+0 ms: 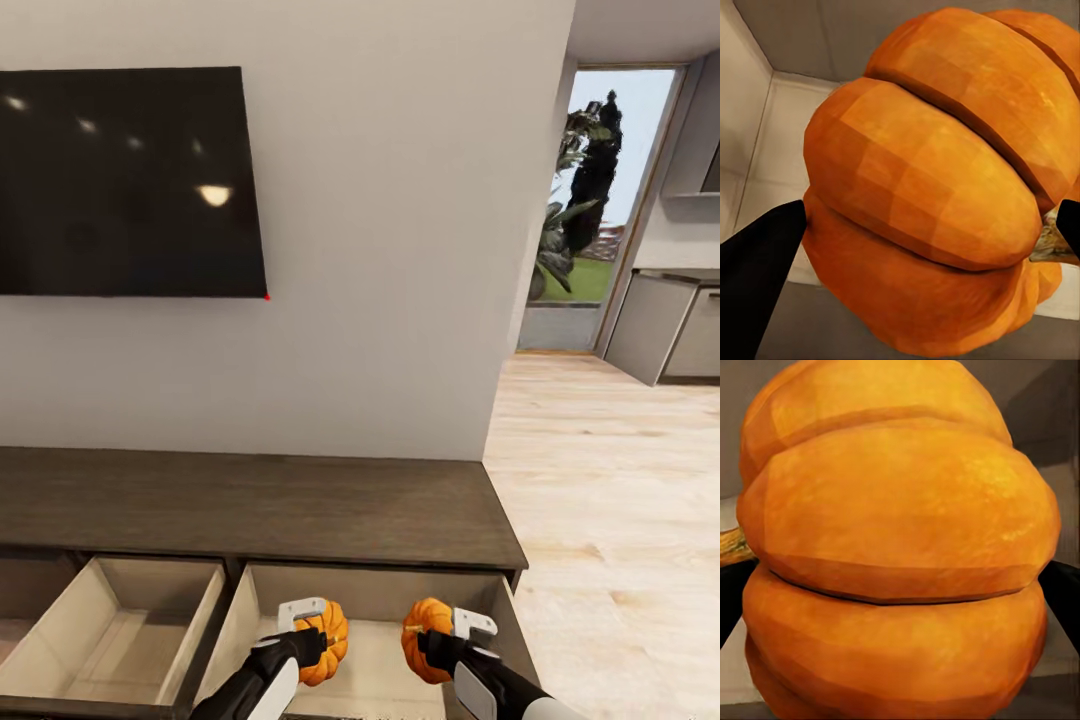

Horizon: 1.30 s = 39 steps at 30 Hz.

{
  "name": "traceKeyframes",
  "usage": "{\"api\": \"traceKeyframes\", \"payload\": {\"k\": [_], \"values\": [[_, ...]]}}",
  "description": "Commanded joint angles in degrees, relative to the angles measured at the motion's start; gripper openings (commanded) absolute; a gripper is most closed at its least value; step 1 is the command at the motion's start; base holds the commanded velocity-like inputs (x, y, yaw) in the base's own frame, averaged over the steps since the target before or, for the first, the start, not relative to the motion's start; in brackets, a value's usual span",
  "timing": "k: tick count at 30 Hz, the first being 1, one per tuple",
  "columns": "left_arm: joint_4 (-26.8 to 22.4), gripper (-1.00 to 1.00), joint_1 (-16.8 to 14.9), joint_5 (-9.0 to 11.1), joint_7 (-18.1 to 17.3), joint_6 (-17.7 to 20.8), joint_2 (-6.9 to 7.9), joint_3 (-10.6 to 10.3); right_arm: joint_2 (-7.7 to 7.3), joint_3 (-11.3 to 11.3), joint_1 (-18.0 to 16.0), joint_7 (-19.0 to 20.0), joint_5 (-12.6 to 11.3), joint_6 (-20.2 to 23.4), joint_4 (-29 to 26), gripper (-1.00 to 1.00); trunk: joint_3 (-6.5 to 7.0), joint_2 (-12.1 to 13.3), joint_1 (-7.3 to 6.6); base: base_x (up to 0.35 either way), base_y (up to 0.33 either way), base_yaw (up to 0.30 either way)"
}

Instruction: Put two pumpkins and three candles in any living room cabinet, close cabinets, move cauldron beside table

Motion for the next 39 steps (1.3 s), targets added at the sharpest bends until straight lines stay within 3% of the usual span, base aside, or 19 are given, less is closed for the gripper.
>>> {"api": "traceKeyframes", "payload": {"k": [1,8,11,15,19,25,32,35,39], "values": [[-0.06,-1.00,-0.05,0.46,0.59,-0.42,0.05,-0.59,0.00,0.54,-0.05,-0.38,-0.42,-1.22,1.35,-1.00,-0.24,-0.44,0.21,0.000,0.000,0.000],[2.24,-1.00,-0.05,0.49,-0.02,-1.30,0.05,-0.95,0.75,0.51,-0.05,-0.37,-0.25,-3.40,5.38,-1.00,-1.49,-3.25,1.75,0.000,0.000,0.000],[2.36,-1.00,-0.05,0.65,-0.10,-1.29,0.12,-1.01,3.08,0.49,-0.41,-0.50,-0.11,-0.19,4.88,-1.00,-2.03,-4.45,2.41,0.000,0.000,0.000],[1.74,-1.00,-0.18,0.66,-0.28,-0.51,0.06,-1.17,4.11,0.47,-3.48,-0.59,-0.02,3.48,4.69,-1.00,-2.75,-6.06,3.29,0.000,0.000,0.000],[-1.07,-1.00,-0.60,0.55,-0.32,0.84,0.08,-1.22,4.20,0.48,-4.01,-0.59,0.01,4.58,3.15,-1.00,-3.47,-7.66,4.17,0.000,0.000,0.000],[-8.07,-1.00,-1.23,0.25,-0.04,8.73,0.13,-1.15,4.15,0.48,-4.37,-0.60,0.04,5.86,1.49,-1.00,-4.54,-10.07,5.49,0.000,0.000,0.000],[-10.24,-1.00,-1.27,0.22,0.09,10.54,0.24,-1.14,4.13,0.46,-4.44,-0.61,0.07,6.10,-0.27,-1.00,-5.80,-12.88,7.02,0.000,0.000,0.000],[-11.78,-1.00,-1.28,0.03,0.17,14.33,0.37,-1.14,4.06,0.42,-4.44,-0.67,-0.18,6.28,-0.57,-1.00,-6.34,-14.08,7.68,0.000,0.000,0.000],[-13.04,-1.00,-1.28,-0.02,0.14,16.13,0.54,-1.14,2.88,-0.02,-4.44,-0.84,-0.76,6.45,-0.56,-1.00,-7.06,-15.68,8.56,0.000,0.000,0.000]]}}
